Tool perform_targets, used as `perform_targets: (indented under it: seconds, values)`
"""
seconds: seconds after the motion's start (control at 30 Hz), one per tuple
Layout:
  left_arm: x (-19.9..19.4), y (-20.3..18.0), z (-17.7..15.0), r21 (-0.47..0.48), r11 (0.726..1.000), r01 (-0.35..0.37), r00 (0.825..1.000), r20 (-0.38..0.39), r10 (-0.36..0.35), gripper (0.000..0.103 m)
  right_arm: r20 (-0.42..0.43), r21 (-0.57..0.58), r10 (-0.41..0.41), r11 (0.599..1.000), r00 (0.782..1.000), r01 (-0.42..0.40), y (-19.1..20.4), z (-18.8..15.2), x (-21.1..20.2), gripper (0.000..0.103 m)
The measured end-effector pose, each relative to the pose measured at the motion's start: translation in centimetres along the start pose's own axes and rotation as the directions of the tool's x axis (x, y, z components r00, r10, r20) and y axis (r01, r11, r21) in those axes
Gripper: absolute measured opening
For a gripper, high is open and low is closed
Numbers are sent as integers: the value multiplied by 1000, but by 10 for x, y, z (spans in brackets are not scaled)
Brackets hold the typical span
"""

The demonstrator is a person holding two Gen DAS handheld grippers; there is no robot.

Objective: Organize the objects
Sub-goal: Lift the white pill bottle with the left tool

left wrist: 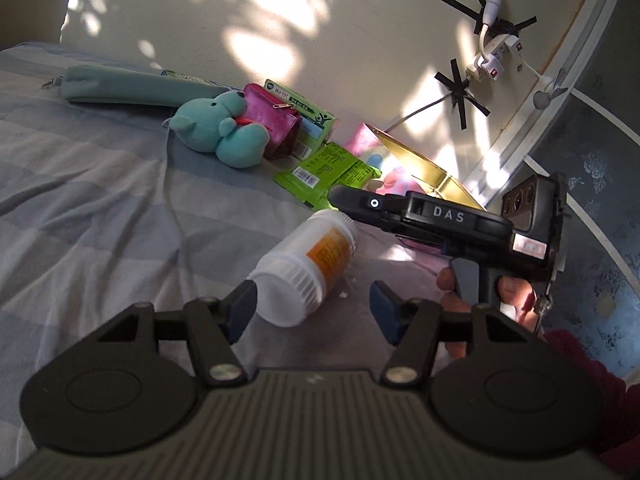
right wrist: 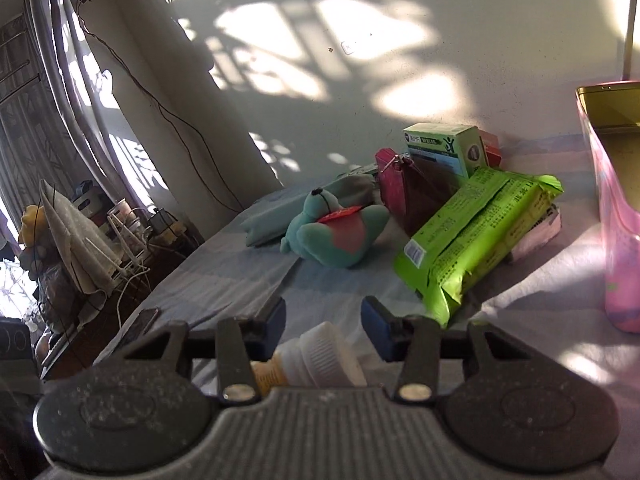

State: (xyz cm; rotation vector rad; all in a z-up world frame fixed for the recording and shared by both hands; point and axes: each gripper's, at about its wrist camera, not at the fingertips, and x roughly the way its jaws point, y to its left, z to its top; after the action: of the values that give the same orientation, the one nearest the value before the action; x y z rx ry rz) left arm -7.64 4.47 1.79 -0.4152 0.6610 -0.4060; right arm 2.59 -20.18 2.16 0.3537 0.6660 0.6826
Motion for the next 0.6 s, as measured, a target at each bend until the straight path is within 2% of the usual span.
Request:
perform_targets:
  seconds: [0.2, 0.33, 0.4, 0.5, 0.6]
  values:
    - [19, 9, -5, -45, 999, -31, 998, -50, 29, 44, -67, 123, 65, 991, 996, -56, -18, -6, 18, 43]
    - [22, 18, -7, -90, 996, -17, 998, -60, 12, 43, -52, 203, 111, 974, 992, -98, -28, -17, 15, 46]
    - [22, 14, -8, -63, 997, -33, 998, -59, 29, 43, -45, 228, 111, 969, 993, -98, -31, -20, 10, 48]
    - [25, 7, -6, -16, 998, -61, 997, -47, 60, 43, -33, 269, 119, 957, 992, -106, -35, -27, 0, 56]
    - [30, 6, -2, 11, 996, -86, 995, -45, 86, 43, -28, 244, 128, 963, 991, -117, -34, -32, -7, 60]
